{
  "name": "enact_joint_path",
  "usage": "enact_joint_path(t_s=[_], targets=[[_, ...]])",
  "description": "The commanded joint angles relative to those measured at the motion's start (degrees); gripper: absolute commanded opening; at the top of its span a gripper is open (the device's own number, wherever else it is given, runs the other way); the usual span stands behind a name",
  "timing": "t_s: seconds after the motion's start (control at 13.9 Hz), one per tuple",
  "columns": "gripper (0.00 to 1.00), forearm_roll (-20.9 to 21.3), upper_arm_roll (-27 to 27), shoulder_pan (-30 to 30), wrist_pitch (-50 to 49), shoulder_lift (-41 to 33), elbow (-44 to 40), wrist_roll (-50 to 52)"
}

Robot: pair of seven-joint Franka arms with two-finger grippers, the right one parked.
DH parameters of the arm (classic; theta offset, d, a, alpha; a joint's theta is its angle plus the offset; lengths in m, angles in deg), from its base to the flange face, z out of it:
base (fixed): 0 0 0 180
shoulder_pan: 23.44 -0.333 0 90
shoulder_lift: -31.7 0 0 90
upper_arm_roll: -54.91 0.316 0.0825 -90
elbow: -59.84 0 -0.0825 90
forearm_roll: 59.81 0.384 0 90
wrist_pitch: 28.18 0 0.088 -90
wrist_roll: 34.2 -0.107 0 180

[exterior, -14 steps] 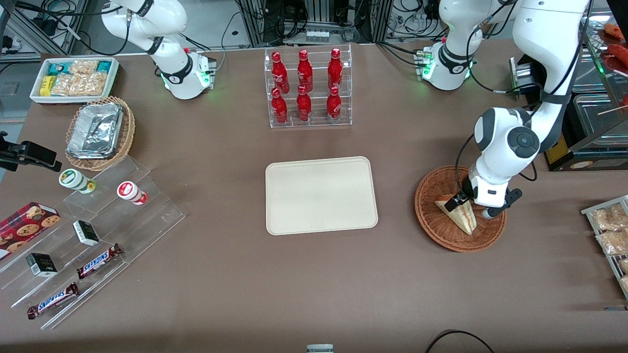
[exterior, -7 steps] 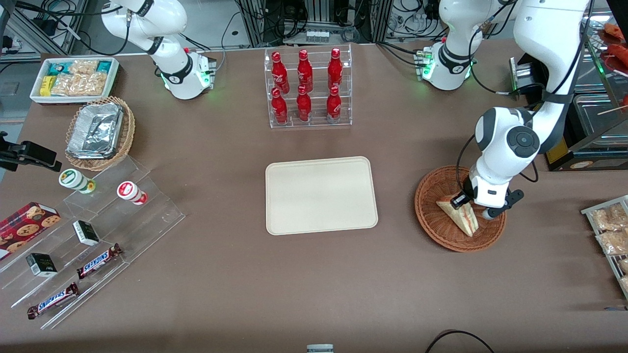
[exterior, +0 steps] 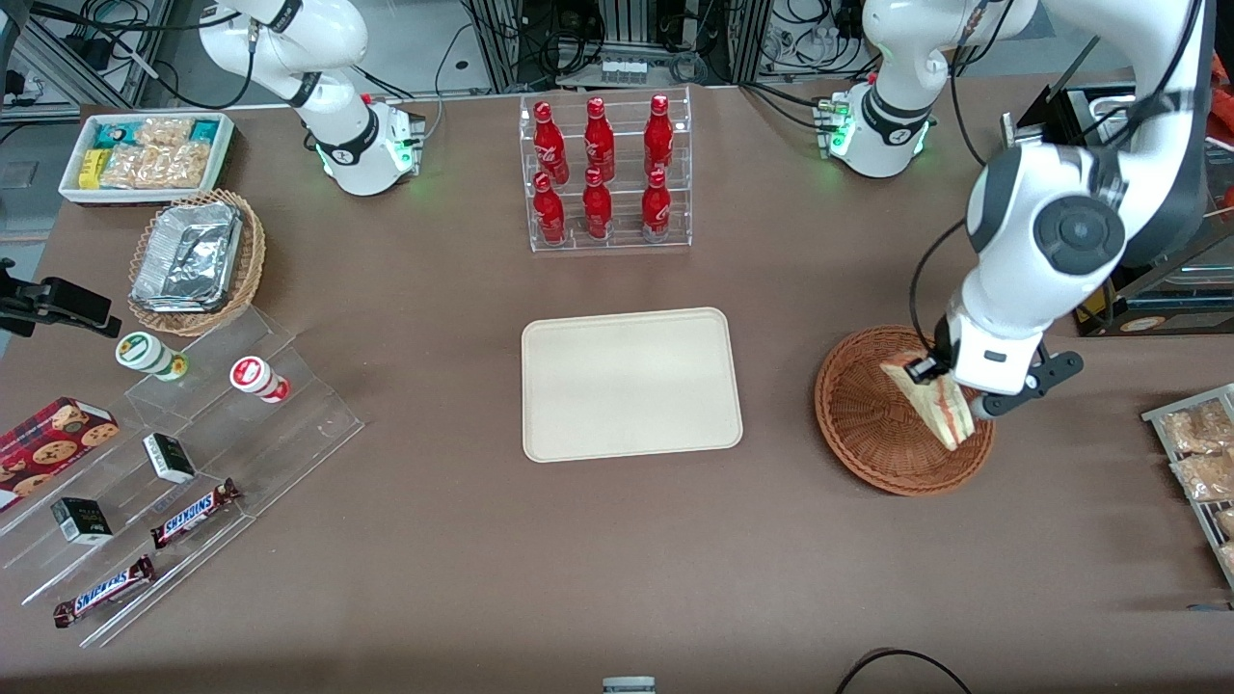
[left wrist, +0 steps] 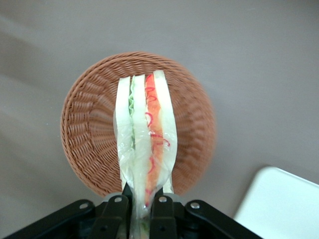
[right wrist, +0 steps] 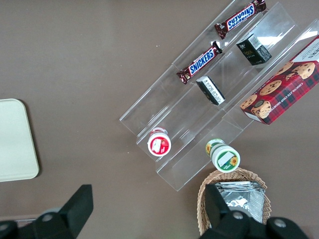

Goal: Place sandwich from basket to tray
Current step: 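Close the left gripper on the sandwich and lift it from the basket, then carry the held sandwich with the left gripper over the cream tray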

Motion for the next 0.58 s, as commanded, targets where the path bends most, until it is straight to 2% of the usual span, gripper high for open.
enact_joint_path(t_s=[0.0, 0.22, 0.5], targets=[[0.0, 0.4, -5.8, 0.1, -3.8, 3.7, -8.1, 1.4], [0.0, 1.1, -10.3, 2.1, -4.7, 5.9, -11.1, 0.1], [0.0, 1.2, -10.3, 11.9, -4.3, 13.3, -17.7, 1.3]])
